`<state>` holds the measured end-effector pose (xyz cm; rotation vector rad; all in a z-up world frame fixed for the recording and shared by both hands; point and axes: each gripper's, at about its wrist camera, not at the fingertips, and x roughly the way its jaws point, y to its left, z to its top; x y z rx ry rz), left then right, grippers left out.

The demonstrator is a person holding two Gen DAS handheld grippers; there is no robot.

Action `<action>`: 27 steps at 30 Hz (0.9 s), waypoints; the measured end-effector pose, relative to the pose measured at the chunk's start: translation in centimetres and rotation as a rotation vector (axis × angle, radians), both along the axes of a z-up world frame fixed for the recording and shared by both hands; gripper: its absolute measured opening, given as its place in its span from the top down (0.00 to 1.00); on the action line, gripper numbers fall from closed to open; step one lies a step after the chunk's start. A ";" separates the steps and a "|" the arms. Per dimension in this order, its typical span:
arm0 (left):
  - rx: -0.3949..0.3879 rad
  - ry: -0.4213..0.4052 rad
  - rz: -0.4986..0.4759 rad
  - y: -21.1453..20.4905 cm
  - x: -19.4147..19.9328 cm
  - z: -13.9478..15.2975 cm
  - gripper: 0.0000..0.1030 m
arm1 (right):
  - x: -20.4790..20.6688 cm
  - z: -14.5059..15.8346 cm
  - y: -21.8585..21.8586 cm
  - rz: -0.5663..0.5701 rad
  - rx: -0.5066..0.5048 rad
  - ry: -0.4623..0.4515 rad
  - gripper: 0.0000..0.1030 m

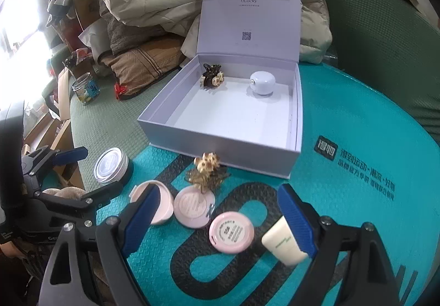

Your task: Organize objects

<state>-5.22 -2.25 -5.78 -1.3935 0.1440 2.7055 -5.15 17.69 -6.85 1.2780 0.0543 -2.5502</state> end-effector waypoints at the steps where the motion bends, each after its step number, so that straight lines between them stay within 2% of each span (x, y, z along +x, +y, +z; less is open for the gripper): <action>1: 0.003 -0.006 0.001 0.0 0.2 -0.1 0.14 | 0.2 -0.1 0.0 0.000 -0.001 -0.002 0.15; 7: 0.025 -0.011 0.012 0.0 1.4 -0.1 0.14 | 1.8 0.2 0.5 -0.002 -0.007 0.004 0.15; 13: 0.080 -0.013 0.017 0.1 2.4 0.0 0.14 | 3.1 0.1 1.1 -0.002 -0.006 0.007 0.15; 27: 0.177 -0.066 0.030 0.4 4.1 -1.2 0.14 | 4.8 -3.5 3.4 -0.049 -0.049 -0.076 0.15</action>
